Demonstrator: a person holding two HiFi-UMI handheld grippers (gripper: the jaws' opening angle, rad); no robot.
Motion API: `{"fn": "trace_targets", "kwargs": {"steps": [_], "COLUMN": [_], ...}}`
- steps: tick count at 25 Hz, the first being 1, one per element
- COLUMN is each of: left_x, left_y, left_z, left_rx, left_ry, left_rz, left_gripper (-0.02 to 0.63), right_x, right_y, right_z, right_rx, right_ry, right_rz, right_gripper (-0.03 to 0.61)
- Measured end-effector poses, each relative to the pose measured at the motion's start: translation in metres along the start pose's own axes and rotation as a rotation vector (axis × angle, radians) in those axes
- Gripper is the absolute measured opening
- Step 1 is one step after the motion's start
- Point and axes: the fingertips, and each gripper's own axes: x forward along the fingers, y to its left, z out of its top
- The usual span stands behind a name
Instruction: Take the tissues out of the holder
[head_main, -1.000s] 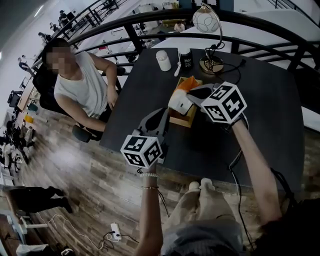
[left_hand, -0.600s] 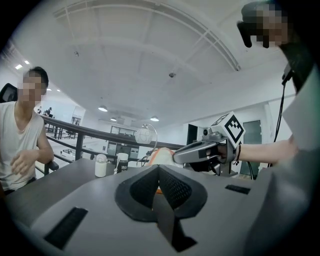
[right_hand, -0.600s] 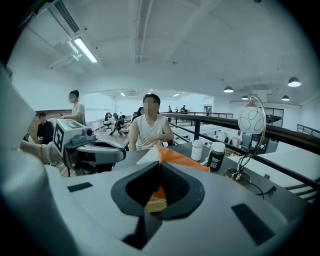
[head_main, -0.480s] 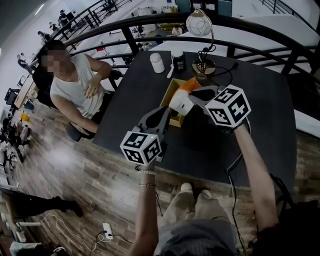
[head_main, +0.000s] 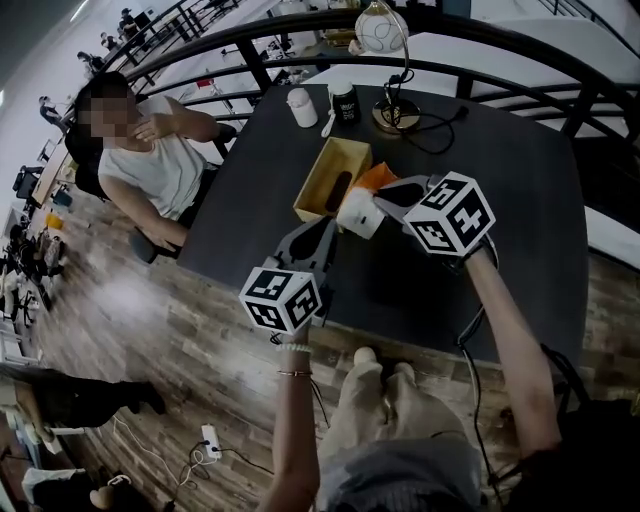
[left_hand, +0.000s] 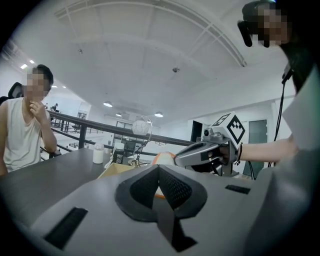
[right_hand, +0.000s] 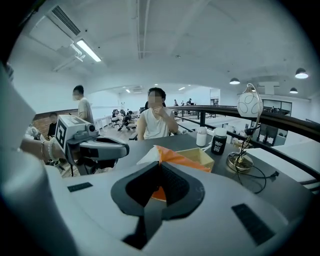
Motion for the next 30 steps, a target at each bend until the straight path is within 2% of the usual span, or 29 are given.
{"fn": "trace_targets", "kwargs": {"steps": [5,12,18,24,30], "left_x": [-0.005,-0.008,-0.006,-0.009,-0.011], "left_y": [-0.007,-0.015,-0.019,-0.021,-0.016], "left_z": [-0.02,-0.045,-0.068,-0.082,-0.095], "left_rx": [-0.01,-0.034,-0.061,-0.075,-0.085], "left_ry": [0.031,0.079,0.111,0.13,0.152], "left_rz": [0.032,0.035,0.016,0.01,0.02], "left_gripper": [0.008,0.008,0.008,0.008,0.008], "right_x": [0.003,0.01,0.016,0.027,0.044], "right_y": [0.002,0.002,0.002,0.019,0.03], "right_z": [-0.023,-0.051,-0.059,-0.071,-0.084], "right_rx": [0.015,-0.023,0.043,0.015,0.029], "right_ry": [0.027,0.103,0.077,0.105,0.114], "right_rz": [0.023,0.011,0.021,0.023,0.015], "right_gripper": [0.023,0.023,0.023,0.023,0.024]}}
